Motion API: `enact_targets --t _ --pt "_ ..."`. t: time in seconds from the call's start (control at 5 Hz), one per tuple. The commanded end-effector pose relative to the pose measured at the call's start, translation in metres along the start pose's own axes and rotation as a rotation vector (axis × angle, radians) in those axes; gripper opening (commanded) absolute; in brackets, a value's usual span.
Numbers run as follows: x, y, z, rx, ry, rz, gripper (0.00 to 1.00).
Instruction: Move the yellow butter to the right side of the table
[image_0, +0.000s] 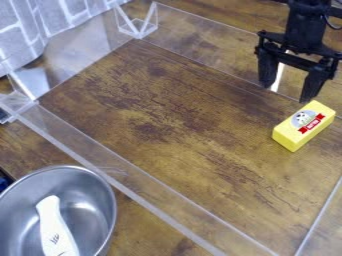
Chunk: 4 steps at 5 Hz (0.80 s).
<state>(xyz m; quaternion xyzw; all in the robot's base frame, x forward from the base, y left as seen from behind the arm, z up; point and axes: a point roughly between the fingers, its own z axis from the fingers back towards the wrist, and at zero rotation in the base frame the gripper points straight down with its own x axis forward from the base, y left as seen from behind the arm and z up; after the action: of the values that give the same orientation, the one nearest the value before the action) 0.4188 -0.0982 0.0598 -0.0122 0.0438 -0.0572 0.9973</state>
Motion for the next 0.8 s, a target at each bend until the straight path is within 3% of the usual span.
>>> enact_targets --t 0.0,0.6 --pt "0.009 -0.012 0.021 -0.005 -0.08 -0.024 1.0" --pt "0.004 0.014 0.052 -0.014 -0.132 -0.028 1.0"
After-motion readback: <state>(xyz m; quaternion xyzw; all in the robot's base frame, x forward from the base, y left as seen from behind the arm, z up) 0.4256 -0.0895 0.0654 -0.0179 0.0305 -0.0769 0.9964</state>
